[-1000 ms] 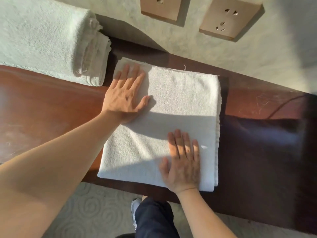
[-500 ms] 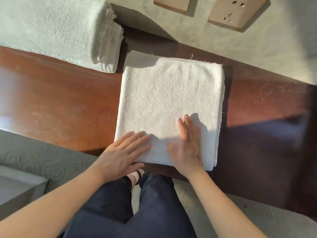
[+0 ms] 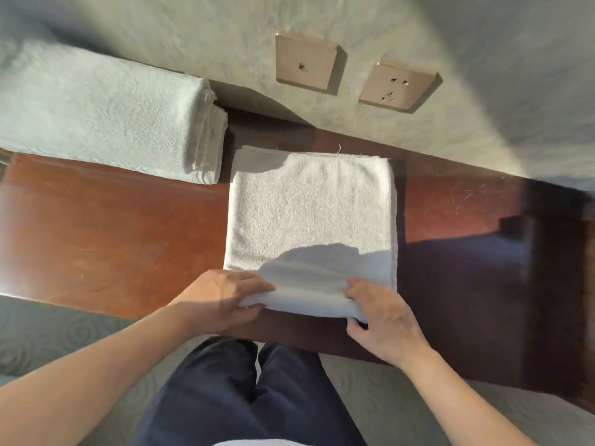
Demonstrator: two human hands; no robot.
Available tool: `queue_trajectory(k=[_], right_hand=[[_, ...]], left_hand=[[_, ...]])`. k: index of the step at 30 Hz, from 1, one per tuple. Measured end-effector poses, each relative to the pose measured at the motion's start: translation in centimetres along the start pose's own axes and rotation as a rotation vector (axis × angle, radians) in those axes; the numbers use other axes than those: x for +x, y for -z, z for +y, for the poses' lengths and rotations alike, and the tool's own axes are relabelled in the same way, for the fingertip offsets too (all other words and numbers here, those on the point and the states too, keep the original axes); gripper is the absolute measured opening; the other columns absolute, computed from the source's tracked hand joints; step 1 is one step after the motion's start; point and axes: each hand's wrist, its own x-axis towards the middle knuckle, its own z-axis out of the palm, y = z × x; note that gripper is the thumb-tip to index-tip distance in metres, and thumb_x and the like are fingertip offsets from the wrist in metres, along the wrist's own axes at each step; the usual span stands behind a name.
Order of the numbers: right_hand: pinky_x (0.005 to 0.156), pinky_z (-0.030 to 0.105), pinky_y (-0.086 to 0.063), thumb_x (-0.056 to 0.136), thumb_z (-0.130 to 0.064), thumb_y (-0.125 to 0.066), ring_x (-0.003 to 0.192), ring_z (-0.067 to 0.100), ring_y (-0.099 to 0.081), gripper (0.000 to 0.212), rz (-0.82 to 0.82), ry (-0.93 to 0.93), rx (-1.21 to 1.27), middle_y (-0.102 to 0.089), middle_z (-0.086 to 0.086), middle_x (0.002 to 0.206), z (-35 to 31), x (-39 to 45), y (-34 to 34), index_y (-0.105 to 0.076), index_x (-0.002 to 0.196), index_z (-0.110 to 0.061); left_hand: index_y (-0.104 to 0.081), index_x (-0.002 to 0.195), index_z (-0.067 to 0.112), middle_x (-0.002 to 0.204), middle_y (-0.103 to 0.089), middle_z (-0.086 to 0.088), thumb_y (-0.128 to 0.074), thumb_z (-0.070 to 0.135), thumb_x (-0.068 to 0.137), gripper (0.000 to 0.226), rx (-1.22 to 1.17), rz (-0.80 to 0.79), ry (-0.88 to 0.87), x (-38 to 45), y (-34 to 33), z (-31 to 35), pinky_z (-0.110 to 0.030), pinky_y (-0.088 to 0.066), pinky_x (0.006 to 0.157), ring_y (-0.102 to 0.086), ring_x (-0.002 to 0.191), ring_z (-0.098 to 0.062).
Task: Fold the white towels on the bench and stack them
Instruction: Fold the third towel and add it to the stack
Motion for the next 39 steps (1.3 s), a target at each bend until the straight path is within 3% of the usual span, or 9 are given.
queue_trajectory(k=[5,9,15,19,25,29,32,35,39], right_hand=[[0.069,0.029,-0.038,0.082,-0.054,-0.045,0.077,0.012,-0.055,0.022,-0.227,-0.135,0.097,-0.062,-0.017,0.082,0.1,4.9,7.7,-0.058,0.092,-0.040],[0.069,0.032,-0.049,0.082,-0.049,-0.059,0.079,0.017,-0.062,0.025,-0.259,-0.120,0.187,-0.068,-0.004,0.083,0.6,10.4,13.2,-0.065,0.090,-0.026],[0.058,0.032,-0.035,0.082,-0.044,-0.062,0.065,0.008,-0.051,0.018,-0.260,-0.120,0.145,-0.054,-0.012,0.065,1.8,19.4,18.0,-0.059,0.065,-0.039],[0.059,0.035,-0.030,0.085,-0.043,-0.058,0.066,0.018,-0.048,0.029,-0.249,-0.167,0.085,-0.052,-0.002,0.072,2.7,23.3,18.0,-0.054,0.074,-0.016],[0.060,0.033,-0.037,0.092,-0.047,-0.050,0.079,0.017,-0.058,0.024,-0.268,-0.225,0.023,-0.063,-0.003,0.090,3.3,26.6,15.8,-0.059,0.086,-0.024],[0.078,0.039,-0.039,0.094,-0.044,-0.046,0.101,0.030,-0.061,0.028,-0.099,-0.209,-0.202,-0.064,0.005,0.098,3.0,26.3,12.6,-0.055,0.099,-0.019],[0.099,0.048,-0.037,0.095,-0.040,-0.045,0.118,0.035,-0.053,0.035,0.191,-0.287,-0.269,-0.063,0.012,0.118,2.0,23.7,9.6,-0.056,0.118,-0.016],[0.116,0.059,-0.024,0.101,-0.033,-0.044,0.141,0.037,-0.040,0.042,0.444,-0.300,-0.139,-0.053,0.014,0.144,-0.2,21.5,7.0,-0.053,0.138,-0.015],[0.124,0.056,-0.013,0.105,-0.042,-0.022,0.155,0.029,-0.018,0.058,0.330,-0.103,-0.075,-0.026,0.007,0.166,-1.6,19.9,4.0,-0.034,0.157,-0.022]], left_hand=[[-0.072,0.108,0.048,0.096,-0.072,0.027,-0.064,0.058,0.081,0.030,-0.384,-0.151,0.250,3.7,5.6,-1.8,-0.031,-0.056,0.080,-0.069,0.090,0.001],[-0.075,0.106,0.044,0.095,-0.072,0.026,-0.065,0.065,0.081,0.034,-0.406,-0.150,0.221,7.5,11.3,-3.4,-0.022,-0.050,0.077,-0.067,0.092,0.004],[-0.075,0.109,0.045,0.099,-0.072,0.021,-0.067,0.055,0.090,0.023,-0.393,-0.036,0.353,13.8,15.0,-5.9,-0.025,-0.049,0.086,-0.064,0.096,0.002],[-0.068,0.087,0.056,0.086,-0.066,0.023,-0.067,0.054,0.089,0.003,-0.288,0.068,0.492,17.2,14.7,-6.2,-0.021,-0.046,0.066,-0.060,0.082,0.002],[-0.068,0.084,0.046,0.085,-0.068,0.014,-0.073,0.048,0.084,0.005,-0.236,0.184,0.682,20.1,13.2,-7.0,-0.025,-0.049,0.059,-0.065,0.071,-0.008],[-0.071,0.116,0.029,0.122,-0.065,0.000,-0.059,0.036,0.096,0.024,-0.098,0.286,0.701,20.4,10.3,-6.2,-0.036,-0.047,0.088,-0.060,0.111,-0.024],[-0.062,0.134,0.019,0.149,-0.052,-0.008,-0.044,0.035,0.104,0.038,0.147,0.373,0.476,19.1,7.0,-3.1,-0.047,-0.031,0.117,-0.038,0.145,-0.032],[-0.051,0.148,0.017,0.163,-0.032,-0.011,-0.030,0.041,0.104,0.054,0.203,0.297,0.296,18.0,3.1,0.6,-0.050,-0.020,0.125,-0.022,0.154,-0.032],[-0.009,0.163,0.026,0.170,0.002,-0.005,-0.010,0.047,0.103,0.063,0.325,0.115,0.325,18.7,0.5,1.1,-0.047,-0.001,0.127,0.012,0.155,-0.027]])
